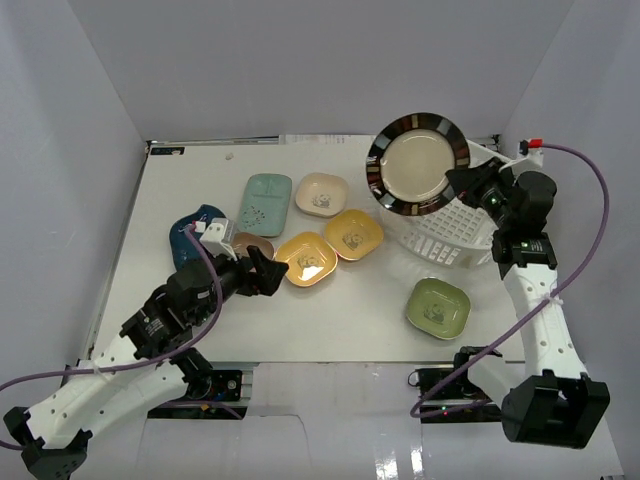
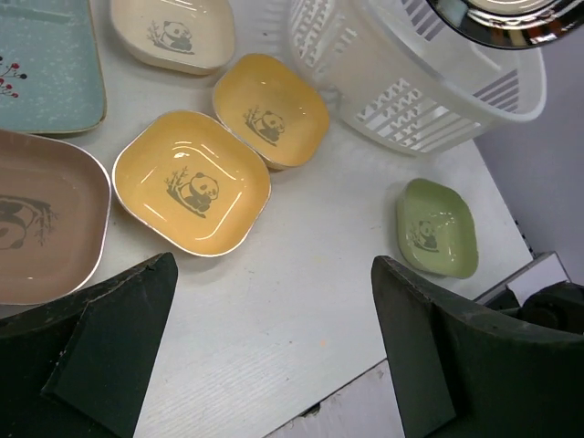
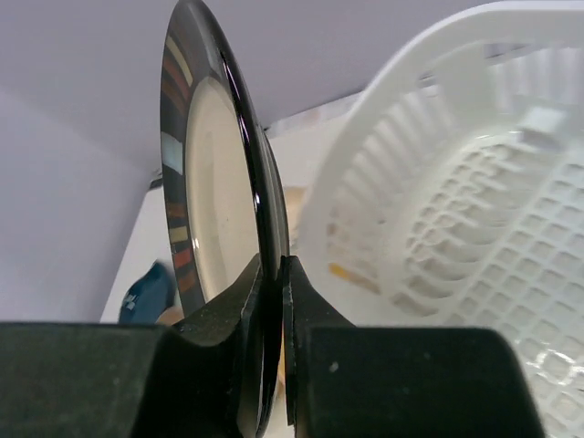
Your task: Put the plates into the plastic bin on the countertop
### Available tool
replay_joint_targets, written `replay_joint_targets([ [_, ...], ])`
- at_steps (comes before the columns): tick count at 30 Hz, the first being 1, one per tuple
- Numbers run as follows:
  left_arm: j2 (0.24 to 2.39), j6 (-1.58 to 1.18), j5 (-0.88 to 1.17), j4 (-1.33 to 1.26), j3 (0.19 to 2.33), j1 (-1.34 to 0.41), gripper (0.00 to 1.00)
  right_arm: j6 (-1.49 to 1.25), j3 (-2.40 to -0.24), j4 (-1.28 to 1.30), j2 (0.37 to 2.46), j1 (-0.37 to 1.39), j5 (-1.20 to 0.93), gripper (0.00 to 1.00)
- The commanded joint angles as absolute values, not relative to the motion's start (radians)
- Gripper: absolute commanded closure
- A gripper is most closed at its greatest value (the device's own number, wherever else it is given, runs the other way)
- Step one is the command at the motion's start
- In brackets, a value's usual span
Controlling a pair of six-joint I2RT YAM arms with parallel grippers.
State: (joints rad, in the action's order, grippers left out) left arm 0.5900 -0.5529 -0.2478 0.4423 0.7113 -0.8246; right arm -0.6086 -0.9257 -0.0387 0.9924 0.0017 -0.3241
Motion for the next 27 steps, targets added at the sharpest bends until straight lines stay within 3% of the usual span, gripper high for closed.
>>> replay_joint_targets([
  [1,0.542,-0.535,-0.189,0.428,0.696,-0.824,0.02,-0.620,-0.999,-0.130,1.025,-0.119,-0.198,0.92],
  [10,0.526,-0.541,-0.124,0.419,0.687,-0.824,0.02,-0.592,-0.999,-0.130,1.201,-0.224,-0.129,0.92],
  [20,0.540,-0.543,-0.110,0.417,0.686,-0.824,0.02,-0.595,-0.954,-0.138,1.385,-0.249,-0.196,0.90],
  [24,0.552,-0.546,-0.117,0.417,0.686,-0.824,0.02,-0.571,-0.953,-0.118,1.411,-0.249,-0.212,0.74],
  [25,0.552,-0.548,-0.123,0.417,0.687,-0.824,0.02,-0.565,-0.948,-0.111,1.408,-0.249,-0.206,0.61],
  [27,0.531,-0.552,-0.138,0.399,0.680,-0.824,0.02,-0.543,-0.948,-0.097,1.404,-0.249,-0.178,0.49],
])
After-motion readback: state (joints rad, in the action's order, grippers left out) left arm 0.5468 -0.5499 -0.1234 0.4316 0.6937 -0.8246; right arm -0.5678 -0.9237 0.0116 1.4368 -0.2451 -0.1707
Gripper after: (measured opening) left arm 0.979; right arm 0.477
